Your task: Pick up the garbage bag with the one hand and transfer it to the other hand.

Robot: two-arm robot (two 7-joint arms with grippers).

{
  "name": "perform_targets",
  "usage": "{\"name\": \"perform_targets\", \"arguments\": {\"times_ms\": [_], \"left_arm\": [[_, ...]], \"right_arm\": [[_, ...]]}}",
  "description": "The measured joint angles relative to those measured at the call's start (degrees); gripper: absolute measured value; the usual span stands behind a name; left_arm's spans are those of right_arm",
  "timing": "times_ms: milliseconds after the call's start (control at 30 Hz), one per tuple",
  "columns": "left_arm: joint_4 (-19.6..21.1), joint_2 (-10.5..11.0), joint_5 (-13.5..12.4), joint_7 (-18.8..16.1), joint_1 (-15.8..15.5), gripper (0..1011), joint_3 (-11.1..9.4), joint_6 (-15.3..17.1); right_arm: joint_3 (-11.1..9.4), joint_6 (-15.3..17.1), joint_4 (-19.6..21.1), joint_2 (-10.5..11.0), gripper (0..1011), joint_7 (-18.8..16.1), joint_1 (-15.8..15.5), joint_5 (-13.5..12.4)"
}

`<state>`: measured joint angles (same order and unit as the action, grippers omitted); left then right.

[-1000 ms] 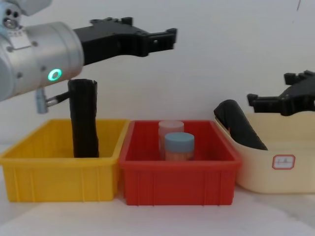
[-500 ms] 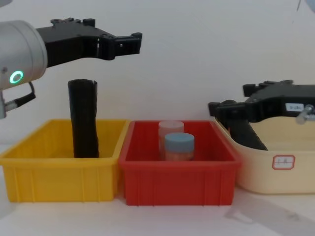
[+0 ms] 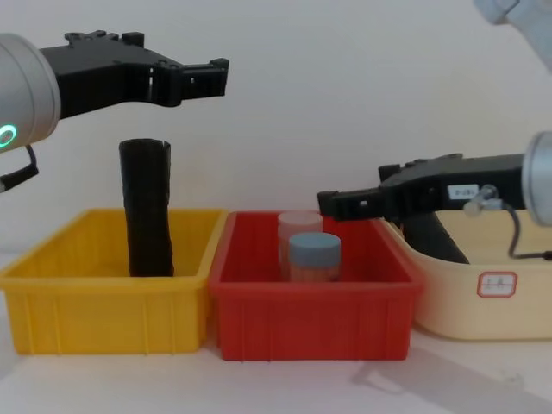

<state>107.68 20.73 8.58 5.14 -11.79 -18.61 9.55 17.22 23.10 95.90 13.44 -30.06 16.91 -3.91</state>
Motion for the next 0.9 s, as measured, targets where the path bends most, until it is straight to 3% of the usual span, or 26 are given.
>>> {"name": "perform_targets", "arguments": {"times_ms": [533,900], "left_arm": [[0.8,0.2,-0.3,-0.6,0.7,1000,0.4,0.4],[0.9,0.2,-0.4,-0.7,0.8,1000,0.5,0.5]], "right_arm": [[2.9,4.0,-7.1,-4.1,1002,4.4,4.7,1.5],[4.6,5.0,-11.8,-6.0,1002,6.4,7.4,2.5]]}}
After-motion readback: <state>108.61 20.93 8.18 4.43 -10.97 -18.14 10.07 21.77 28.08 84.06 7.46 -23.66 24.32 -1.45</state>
